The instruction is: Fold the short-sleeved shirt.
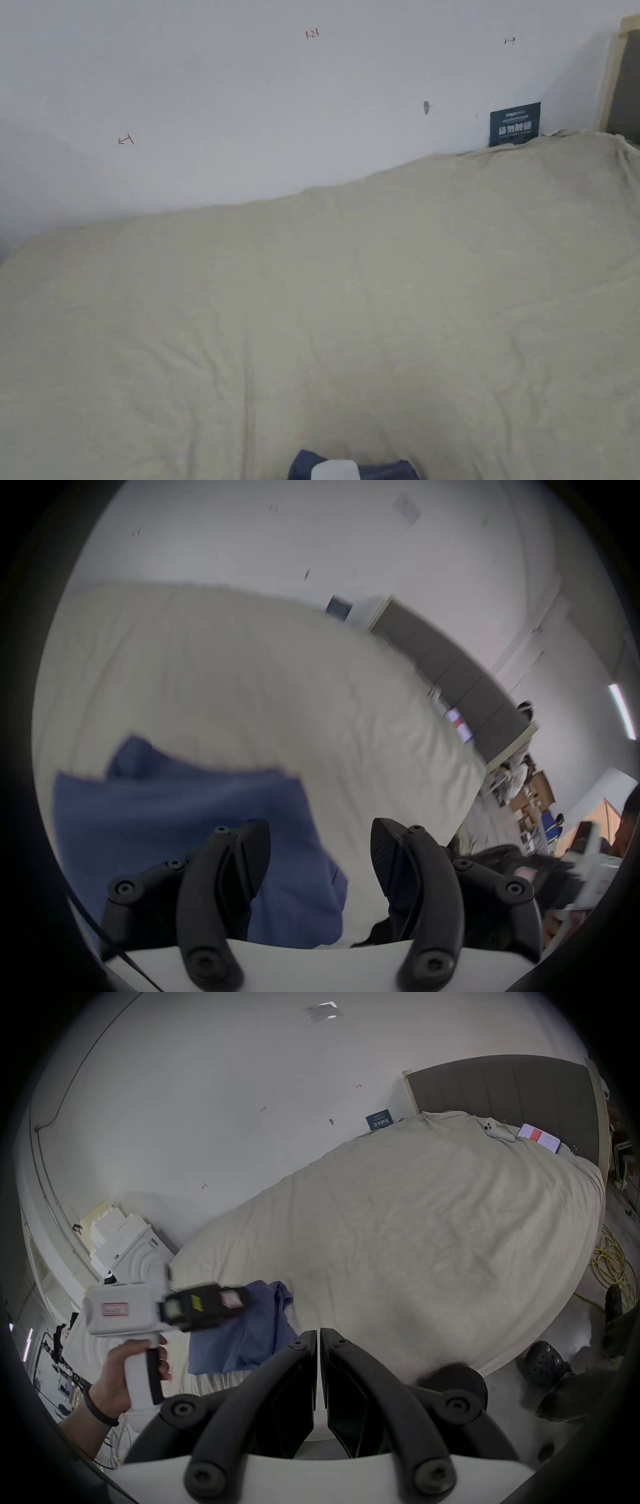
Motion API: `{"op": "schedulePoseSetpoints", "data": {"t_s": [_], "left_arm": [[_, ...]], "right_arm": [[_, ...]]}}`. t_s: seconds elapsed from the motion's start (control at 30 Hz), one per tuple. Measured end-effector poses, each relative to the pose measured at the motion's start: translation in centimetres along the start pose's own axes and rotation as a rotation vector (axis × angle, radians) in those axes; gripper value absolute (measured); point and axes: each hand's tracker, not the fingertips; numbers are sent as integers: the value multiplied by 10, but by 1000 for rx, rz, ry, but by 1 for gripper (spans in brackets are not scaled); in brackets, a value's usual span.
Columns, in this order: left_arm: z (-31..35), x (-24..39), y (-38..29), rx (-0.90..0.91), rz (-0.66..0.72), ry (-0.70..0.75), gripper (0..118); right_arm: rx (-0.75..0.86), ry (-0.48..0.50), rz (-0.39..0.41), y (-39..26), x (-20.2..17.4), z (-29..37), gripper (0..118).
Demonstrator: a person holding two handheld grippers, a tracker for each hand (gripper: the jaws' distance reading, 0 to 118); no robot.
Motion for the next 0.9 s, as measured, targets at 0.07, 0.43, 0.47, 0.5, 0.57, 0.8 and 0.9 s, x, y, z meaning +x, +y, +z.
{"op": "schedulePoseSetpoints", "data": {"t_s": [0.07, 0.43, 0.47, 0.5, 0.57, 0.8, 0.9], "left_arm": [[32, -10, 13, 126, 42, 46, 68], [-53, -57, -35, -84, 449, -164, 10], [-72, -58, -36, -119, 442, -134, 10], [-87, -54, -37, -167, 392, -38, 5], [-98, -54, -37, -175, 375, -93, 2], [-106, -34, -34, -210, 240, -9, 1], [-81, -32, -20, -182, 316, -42, 2]], "right_arm": [[4, 16, -19, -1, 3, -2, 2], [-37, 38, -29, -4, -2, -8, 3], [-40, 36, -22, -4, -2, -6, 3], [-42, 30, -18, -4, -2, -5, 3], [-45, 18, -11, -5, -2, -3, 3], [-71, 26, 16, -7, -8, -13, 3], [-78, 74, 63, -2, -23, -21, 3]]}}
